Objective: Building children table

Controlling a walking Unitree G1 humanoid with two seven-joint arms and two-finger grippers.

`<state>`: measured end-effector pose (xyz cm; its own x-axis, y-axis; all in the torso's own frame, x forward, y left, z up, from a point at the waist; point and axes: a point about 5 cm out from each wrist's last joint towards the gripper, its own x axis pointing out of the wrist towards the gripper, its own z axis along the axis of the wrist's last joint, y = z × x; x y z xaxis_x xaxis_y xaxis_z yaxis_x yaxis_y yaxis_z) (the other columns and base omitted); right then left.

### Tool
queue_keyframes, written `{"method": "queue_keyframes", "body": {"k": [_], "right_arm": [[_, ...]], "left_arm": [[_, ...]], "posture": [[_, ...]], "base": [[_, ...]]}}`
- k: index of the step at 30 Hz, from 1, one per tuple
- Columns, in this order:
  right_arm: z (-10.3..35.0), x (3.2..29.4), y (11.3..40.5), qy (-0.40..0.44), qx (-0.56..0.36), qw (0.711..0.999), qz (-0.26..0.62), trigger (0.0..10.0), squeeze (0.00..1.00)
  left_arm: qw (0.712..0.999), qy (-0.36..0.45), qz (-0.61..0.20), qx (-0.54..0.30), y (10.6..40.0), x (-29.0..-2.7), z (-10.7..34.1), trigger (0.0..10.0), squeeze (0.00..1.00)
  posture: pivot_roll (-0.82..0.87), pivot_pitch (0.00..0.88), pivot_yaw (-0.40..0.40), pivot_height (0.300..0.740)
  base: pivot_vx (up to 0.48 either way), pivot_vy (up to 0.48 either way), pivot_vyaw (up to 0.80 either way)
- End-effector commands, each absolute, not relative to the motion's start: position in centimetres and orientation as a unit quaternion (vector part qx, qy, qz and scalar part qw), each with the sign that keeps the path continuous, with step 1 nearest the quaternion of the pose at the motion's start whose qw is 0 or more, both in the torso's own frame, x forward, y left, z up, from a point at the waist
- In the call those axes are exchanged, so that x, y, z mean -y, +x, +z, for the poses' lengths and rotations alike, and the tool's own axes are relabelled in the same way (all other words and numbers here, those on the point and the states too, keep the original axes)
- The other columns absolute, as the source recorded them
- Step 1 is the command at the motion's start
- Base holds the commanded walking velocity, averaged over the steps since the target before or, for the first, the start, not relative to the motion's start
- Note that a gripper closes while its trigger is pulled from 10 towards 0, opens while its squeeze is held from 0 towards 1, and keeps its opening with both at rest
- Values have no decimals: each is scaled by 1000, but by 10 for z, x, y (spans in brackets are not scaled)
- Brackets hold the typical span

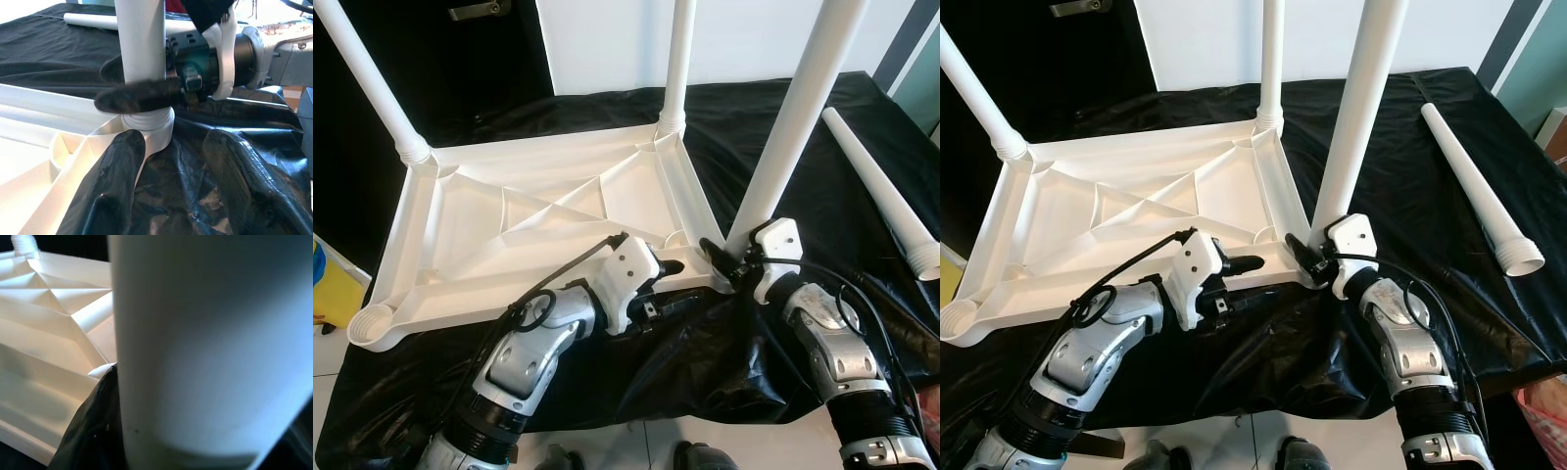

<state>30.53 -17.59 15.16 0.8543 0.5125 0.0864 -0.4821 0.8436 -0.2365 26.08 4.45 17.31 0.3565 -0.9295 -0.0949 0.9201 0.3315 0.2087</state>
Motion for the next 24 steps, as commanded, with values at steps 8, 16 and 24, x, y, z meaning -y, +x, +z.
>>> {"method": "queue_keyframes", "body": {"k": [8,16,24], "right_arm": [[138,180,297,-107,47,961,252,4549,0],[133,176,297,-83,34,984,156,10000,0],[127,168,292,-56,22,998,35,10000,0]], "left_arm": [[815,115,-568,11,256,-45,170,10000,0],[815,115,-568,8,256,-46,170,10000,0],[815,115,-568,8,256,-46,170,10000,0]], "posture": [[-99,137,41,740],[-101,138,42,740],[-98,137,40,740]], "base": [[0,0,0],[0,0,0],[0,0,0]]}}
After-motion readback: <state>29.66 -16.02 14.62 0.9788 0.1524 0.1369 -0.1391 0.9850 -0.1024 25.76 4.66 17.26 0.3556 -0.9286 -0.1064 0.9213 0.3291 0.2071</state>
